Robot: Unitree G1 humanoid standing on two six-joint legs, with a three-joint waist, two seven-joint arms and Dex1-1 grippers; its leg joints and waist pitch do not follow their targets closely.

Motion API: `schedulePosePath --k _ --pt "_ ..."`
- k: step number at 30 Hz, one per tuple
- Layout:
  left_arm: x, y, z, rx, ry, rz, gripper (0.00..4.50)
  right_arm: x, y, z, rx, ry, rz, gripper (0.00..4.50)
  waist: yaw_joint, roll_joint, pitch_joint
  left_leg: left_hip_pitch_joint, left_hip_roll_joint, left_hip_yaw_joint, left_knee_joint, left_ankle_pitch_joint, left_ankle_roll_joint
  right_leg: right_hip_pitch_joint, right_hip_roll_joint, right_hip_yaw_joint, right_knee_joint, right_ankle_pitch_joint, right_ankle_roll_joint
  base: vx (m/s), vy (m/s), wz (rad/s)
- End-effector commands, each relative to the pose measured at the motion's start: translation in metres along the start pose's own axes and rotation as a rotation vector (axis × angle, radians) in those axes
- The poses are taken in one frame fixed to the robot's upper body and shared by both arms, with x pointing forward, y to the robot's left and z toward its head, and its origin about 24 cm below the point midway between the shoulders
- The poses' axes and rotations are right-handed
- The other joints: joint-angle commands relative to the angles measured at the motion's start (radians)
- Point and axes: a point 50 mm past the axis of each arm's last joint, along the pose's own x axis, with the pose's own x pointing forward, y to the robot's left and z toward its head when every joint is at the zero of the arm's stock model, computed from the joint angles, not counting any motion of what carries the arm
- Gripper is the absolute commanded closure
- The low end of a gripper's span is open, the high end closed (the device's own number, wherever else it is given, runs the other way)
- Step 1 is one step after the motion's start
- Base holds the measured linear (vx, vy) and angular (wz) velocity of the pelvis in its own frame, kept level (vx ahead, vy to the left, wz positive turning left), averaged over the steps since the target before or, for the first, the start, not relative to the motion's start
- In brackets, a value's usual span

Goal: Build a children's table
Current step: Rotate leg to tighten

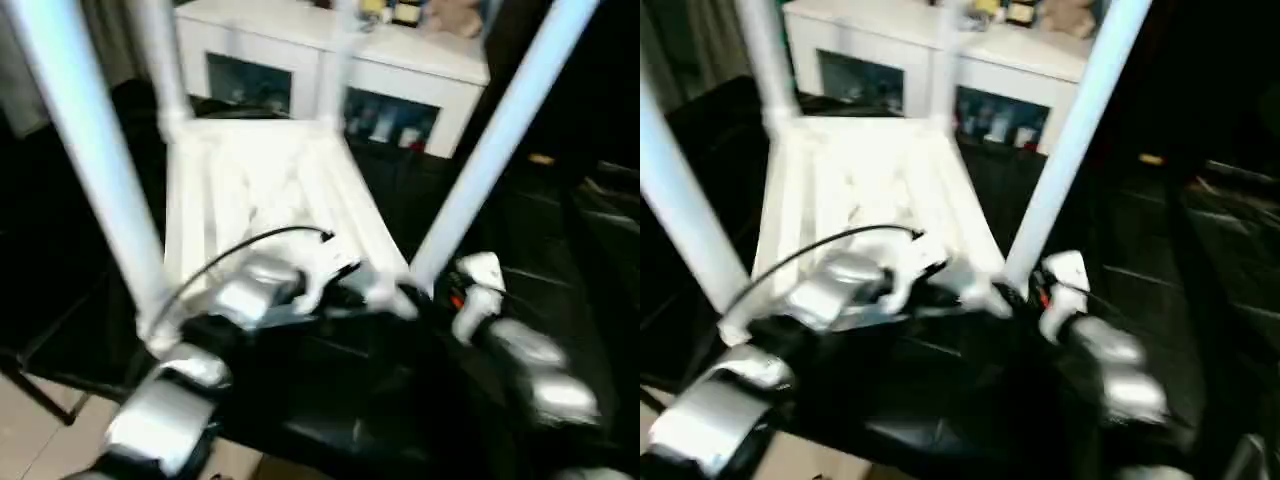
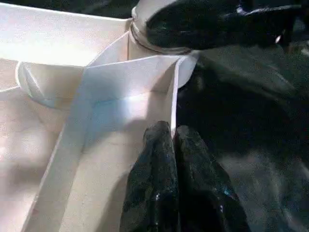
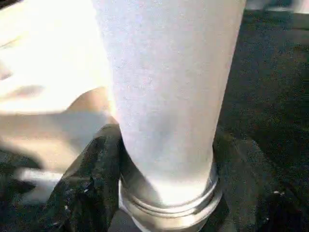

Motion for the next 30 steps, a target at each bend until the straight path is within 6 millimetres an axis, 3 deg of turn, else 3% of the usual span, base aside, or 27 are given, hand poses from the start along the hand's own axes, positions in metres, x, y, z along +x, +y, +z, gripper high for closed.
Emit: schedulePosePath --k 1,4,8,11,16,21,24,26,28,30 --pt "0.006 0.002 -0.012 -0.066 0.043 0.099 4.50 0.001 -0.002 -0.020 0.027 0.092 -0.142 2.00 -0.007 -0.002 -0.037 0.019 0.016 -0.022 -0.079 -0.473 -0.030 0.001 -0.036 0.006 -0.098 -0.522 -0.107 0.000 0.000 0.00" --pt "0.013 0.000 -0.006 -0.048 0.042 0.139 4.50 0.012 0.010 -0.016 -0.066 0.095 -0.165 2.00 -0.010 0.003 -0.041 0.017 0.017 -0.024 -0.083 -0.465 -0.035 0.005 -0.033 0.005 -0.094 -0.455 -0.112 0.000 0.000 0.00" --pt "0.016 -0.001 -0.005 -0.017 0.054 0.144 4.50 0.018 0.012 -0.009 0.033 0.057 -0.182 2.00 -0.007 0.001 -0.042 0.014 0.016 -0.016 -0.081 -0.427 -0.010 0.010 -0.030 0.011 -0.085 -0.343 -0.133 0.000 0.000 0.00" --pt "0.017 -0.002 -0.004 -0.007 0.052 0.135 4.50 0.019 0.015 -0.005 0.032 0.035 -0.131 1.31 -0.003 0.000 -0.043 0.011 0.016 -0.012 -0.079 -0.389 0.005 0.016 -0.030 0.012 -0.079 -0.283 -0.150 0.000 0.000 0.00" --pt "0.015 -0.001 -0.006 0.013 0.047 0.102 4.50 0.010 0.005 0.000 0.006 0.011 -0.079 0.97 0.000 -0.004 -0.042 0.009 0.018 -0.012 -0.079 -0.374 0.018 0.021 -0.032 0.011 -0.080 -0.298 -0.150 0.000 0.000 0.00" --pt "0.014 -0.002 -0.004 0.048 0.024 0.063 4.50 -0.007 -0.015 0.008 -0.027 0.010 -0.037 0.78 0.001 -0.006 -0.039 0.007 0.018 -0.012 -0.080 -0.378 0.023 0.020 -0.032 0.011 -0.084 -0.328 -0.149 0.000 0.000 0.00" --pt "0.013 -0.004 -0.001 0.097 -0.011 0.034 4.50 -0.036 -0.032 0.014 -0.066 0.021 0.091 0.78 0.014 -0.011 -0.036 0.011 0.022 -0.010 -0.078 -0.380 0.045 0.019 -0.033 0.014 -0.089 -0.336 -0.135 0.000 0.000 0.00" --pt "0.011 -0.004 0.000 0.086 -0.040 0.026 4.50 -0.054 -0.038 0.014 -0.110 0.051 0.177 0.78 0.023 -0.012 -0.038 0.007 0.024 -0.010 -0.076 -0.361 0.055 0.026 -0.035 0.014 -0.087 -0.321 -0.129 0.000 0.000 0.00" --pt "0.011 -0.004 0.001 0.089 -0.055 0.020 4.50 -0.060 -0.040 0.014 -0.115 0.059 0.201 0.78 0.022 -0.017 -0.037 -0.002 0.020 -0.011 -0.076 -0.343 0.060 0.028 -0.036 0.012 -0.085 -0.328 -0.129 0.000 0.000 0.00" --pt "0.008 -0.003 0.002 0.092 -0.080 0.017 4.50 -0.070 -0.043 0.016 -0.119 0.069 0.247 0.78 0.022 -0.018 -0.037 0.001 0.022 -0.011 -0.074 -0.342 0.065 0.024 -0.036 0.011 -0.088 -0.354 -0.128 0.000 0.000 0.00"
